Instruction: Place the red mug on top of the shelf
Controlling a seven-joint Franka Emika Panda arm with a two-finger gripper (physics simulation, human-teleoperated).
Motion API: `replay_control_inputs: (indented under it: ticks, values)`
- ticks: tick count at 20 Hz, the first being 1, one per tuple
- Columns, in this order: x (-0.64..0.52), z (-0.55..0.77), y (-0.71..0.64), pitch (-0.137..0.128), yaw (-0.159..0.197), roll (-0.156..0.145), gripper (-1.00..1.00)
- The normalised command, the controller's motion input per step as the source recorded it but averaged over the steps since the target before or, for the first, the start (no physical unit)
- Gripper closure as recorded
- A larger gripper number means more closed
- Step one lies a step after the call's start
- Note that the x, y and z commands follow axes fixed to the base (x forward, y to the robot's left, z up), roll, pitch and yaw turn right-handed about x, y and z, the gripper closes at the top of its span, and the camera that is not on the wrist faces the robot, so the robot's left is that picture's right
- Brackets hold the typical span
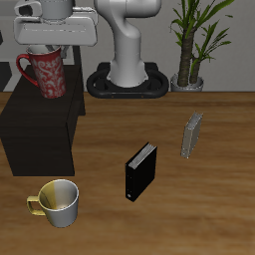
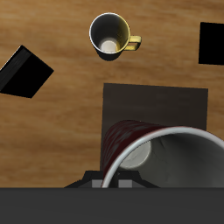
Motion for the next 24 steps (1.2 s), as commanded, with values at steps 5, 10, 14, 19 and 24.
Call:
replay_control_inputs:
  ticks: [5,10,14,19,24]
  values:
    - [0.07,-0.13,-0.41,0.013,-0.034,-0.027,1.00]
    - [0.13,-0.27,-0.22,0.050,-0.034,0.024,1.00]
    - [0.11,-0.38,0.00,0.047,-0.013,-0.007,1.00]
    - [0.05,-0.27,-0.07,0.006,-0.016,-0.025,1.00]
    - [0.08,-0.25,-0.14,0.031,-0.008,-0.070,1.00]
